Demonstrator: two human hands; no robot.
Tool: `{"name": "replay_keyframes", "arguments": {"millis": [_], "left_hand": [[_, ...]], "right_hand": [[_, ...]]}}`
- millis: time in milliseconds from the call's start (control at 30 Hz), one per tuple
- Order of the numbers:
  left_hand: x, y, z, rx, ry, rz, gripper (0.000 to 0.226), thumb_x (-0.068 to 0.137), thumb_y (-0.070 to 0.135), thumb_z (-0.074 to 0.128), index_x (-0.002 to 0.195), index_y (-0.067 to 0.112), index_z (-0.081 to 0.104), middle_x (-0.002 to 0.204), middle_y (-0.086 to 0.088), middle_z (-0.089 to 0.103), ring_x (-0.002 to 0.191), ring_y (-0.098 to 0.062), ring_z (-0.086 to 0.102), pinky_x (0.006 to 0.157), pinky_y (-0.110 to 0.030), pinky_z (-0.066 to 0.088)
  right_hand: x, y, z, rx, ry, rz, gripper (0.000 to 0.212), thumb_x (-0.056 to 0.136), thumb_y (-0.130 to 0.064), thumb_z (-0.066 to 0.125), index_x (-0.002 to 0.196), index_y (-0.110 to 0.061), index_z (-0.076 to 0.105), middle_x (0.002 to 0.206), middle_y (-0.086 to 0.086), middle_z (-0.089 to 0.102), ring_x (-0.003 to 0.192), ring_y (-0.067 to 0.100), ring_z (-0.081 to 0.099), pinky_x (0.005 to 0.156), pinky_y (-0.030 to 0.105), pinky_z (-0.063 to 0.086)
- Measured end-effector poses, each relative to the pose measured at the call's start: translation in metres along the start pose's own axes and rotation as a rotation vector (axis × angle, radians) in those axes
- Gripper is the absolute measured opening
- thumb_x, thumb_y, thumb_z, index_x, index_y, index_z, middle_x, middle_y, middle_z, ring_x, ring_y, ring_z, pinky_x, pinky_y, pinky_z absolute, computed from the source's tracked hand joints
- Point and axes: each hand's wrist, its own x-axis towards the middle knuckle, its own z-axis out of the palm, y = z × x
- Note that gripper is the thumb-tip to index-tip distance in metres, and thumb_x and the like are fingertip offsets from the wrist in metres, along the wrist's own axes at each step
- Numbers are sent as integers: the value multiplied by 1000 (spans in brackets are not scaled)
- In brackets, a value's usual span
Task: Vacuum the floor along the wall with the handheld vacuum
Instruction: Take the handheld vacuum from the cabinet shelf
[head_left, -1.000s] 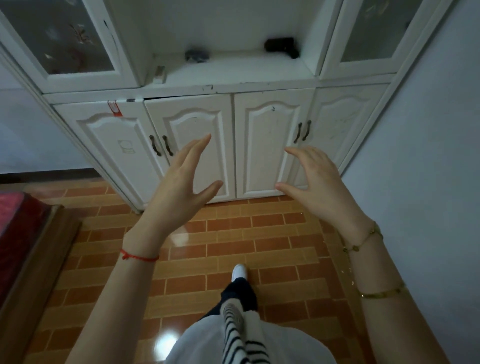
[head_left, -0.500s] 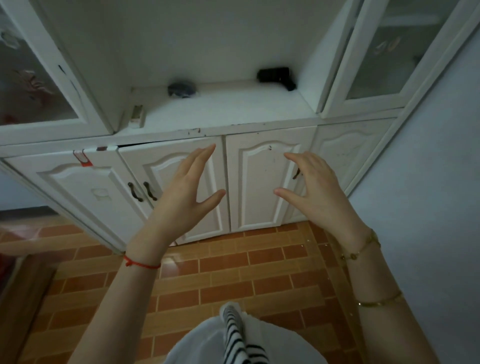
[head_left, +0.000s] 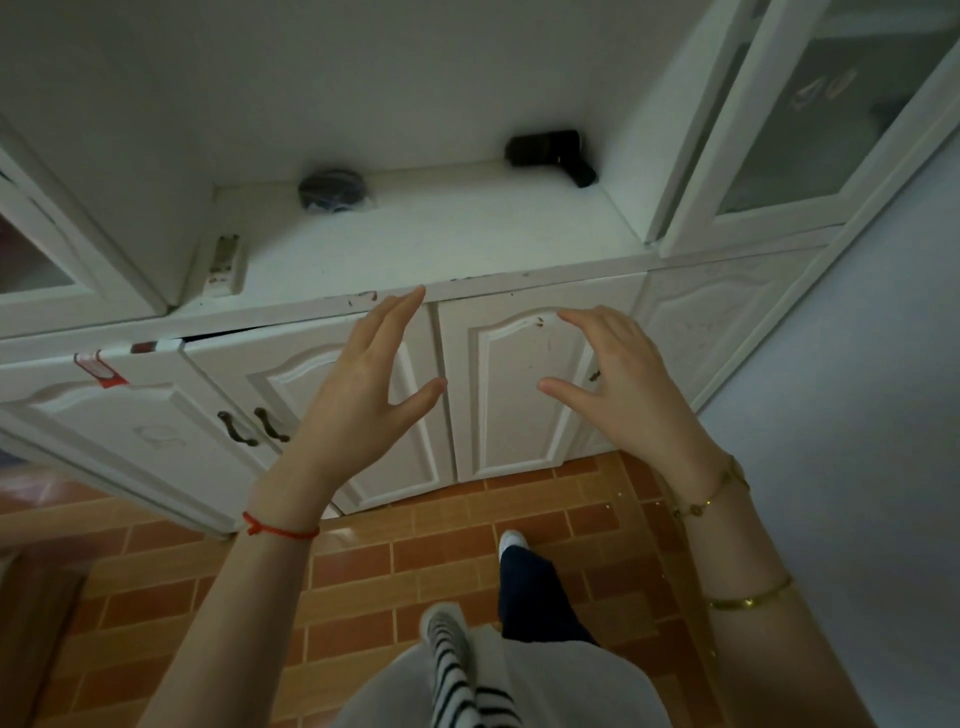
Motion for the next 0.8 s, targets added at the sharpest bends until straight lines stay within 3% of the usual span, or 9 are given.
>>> {"name": "replay_keyframes", "arguments": {"millis": [133,300,433,600,800], "left_hand": [[43,-11,8,-2,23,-15,80,91,37,63,156,25,17,161,0,26,150,-16,19,121,-39,22],[102,-25,13,3,53,-38,80,92,35,63,156,25,17,160,1,27,150,-15,19,120,-48,26],[143,-34,19,-11,78,-66,80,92,34,64,156,26,18,160,1,27,150,-15,19,117,-49,32],[186,-43,32,8,98,-77,79,91,34,66,156,25,21,160,2,29,150,-14,20,121,-44,23],[221,-52,51,8,92,-88,78,91,35,65,155,23,23,159,1,31,149,-18,23,119,-48,26]], "right_hand": [[49,18,2,18,-20,-14,73,86,-46,65,147,-18,36,149,4,40,142,22,27,117,36,19],[113,40,-2,39,-17,-51,72,87,-44,65,147,-20,35,150,2,37,144,20,23,116,31,15],[160,59,-5,32,-28,-86,72,87,-44,65,148,-20,34,150,1,37,145,19,21,114,27,12],[207,82,-7,47,-29,-110,72,87,-44,64,148,-22,34,151,-1,36,144,17,21,117,31,16],[244,109,-4,51,-35,-106,70,87,-45,64,147,-23,35,149,-1,39,143,18,26,118,37,22]]}}
